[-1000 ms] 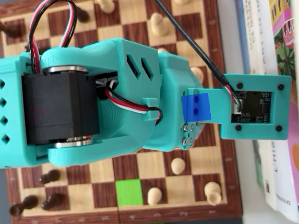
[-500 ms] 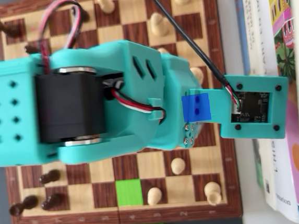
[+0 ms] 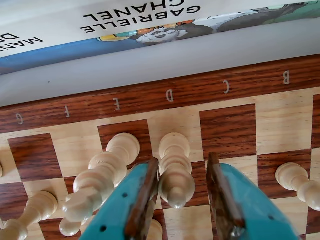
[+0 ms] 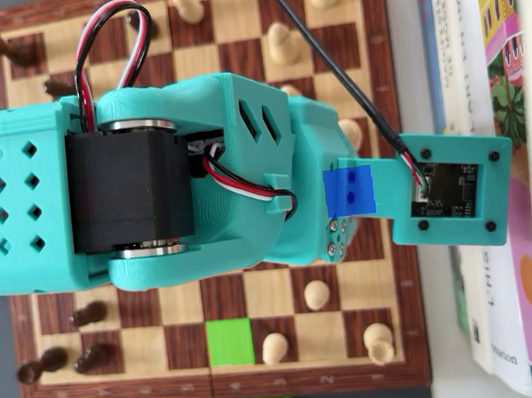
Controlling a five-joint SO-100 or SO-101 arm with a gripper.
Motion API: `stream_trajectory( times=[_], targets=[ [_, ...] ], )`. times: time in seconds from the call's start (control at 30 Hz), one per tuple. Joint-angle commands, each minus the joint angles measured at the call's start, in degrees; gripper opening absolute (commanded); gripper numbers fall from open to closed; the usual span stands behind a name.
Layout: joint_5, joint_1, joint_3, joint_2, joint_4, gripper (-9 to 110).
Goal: Play chess
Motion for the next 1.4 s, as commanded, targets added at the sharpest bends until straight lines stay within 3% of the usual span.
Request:
stream_trajectory(
  times=[0.0, 0.57, 0.97, 1.37],
  targets=[
    [-0.2, 0.2, -1.8, 1.0, 0.1, 14],
    [-0.3, 0.2, -1.8, 1.0, 0.1, 4],
    [-0.3, 0.1, -1.8, 1.8, 0.1, 5],
    [-0.4, 0.7, 6.6, 14.4, 0.3, 5]
  ],
)
